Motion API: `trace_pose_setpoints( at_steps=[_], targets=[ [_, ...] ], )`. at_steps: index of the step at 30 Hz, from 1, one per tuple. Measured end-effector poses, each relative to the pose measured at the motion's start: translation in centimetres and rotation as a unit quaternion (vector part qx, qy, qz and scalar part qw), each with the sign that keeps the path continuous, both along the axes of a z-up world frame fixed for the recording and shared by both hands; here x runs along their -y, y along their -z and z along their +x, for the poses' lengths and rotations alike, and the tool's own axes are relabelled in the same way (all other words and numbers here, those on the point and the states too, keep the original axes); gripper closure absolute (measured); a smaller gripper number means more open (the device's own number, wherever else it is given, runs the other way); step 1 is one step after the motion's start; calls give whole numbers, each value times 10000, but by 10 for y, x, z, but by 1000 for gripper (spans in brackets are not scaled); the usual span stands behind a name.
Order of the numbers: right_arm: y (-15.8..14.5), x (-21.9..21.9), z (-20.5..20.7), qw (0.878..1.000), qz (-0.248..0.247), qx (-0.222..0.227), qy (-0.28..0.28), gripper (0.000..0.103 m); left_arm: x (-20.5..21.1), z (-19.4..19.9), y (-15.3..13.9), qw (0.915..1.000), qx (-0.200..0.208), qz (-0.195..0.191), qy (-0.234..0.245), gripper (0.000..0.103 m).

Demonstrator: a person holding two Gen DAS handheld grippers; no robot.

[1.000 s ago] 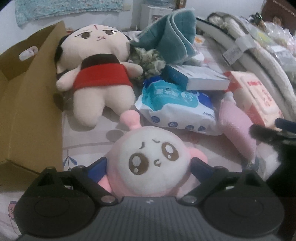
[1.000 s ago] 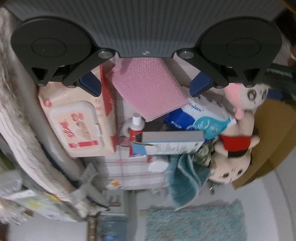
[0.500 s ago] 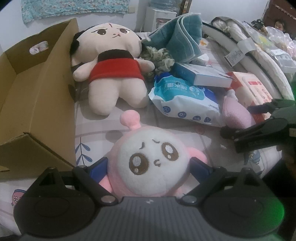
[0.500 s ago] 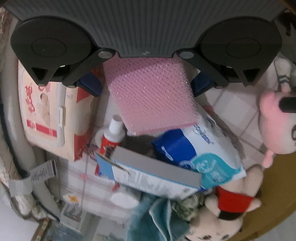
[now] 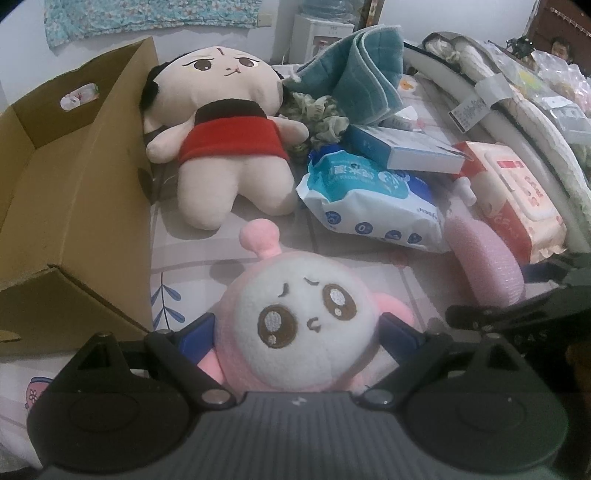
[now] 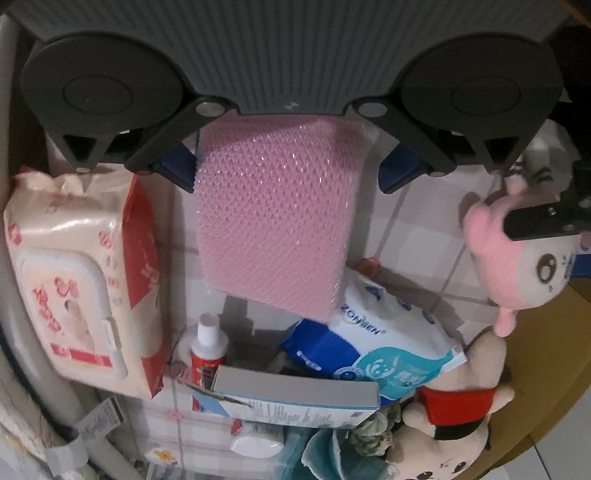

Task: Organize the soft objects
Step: 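Grasp the pink round plush with the left tool while the right tool grasps the pink sponge, then carry the plush and sponge into the cardboard box and open both tools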

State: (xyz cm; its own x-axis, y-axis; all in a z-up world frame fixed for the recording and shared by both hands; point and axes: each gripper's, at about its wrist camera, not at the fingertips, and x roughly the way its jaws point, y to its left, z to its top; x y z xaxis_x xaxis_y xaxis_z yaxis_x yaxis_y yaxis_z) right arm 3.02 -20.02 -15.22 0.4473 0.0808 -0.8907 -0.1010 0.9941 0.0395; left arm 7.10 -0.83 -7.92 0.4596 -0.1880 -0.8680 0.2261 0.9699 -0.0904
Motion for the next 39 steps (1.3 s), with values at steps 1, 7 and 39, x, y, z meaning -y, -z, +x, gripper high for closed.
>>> trace_pose_setpoints(
  at_steps=[1, 7, 39],
  targets=[
    [1, 1, 2, 10000, -7, 14, -3, 1, 1, 0, 0, 10000, -2, 14, 1, 9],
    [5, 3, 8, 9999, 2, 105, 48, 2, 4, 2, 0, 9999, -7, 94, -42, 9],
    [-43, 5, -40, 9951, 187, 937, 254, 28, 19, -23, -27, 9985, 479, 274, -19, 12]
  ],
)
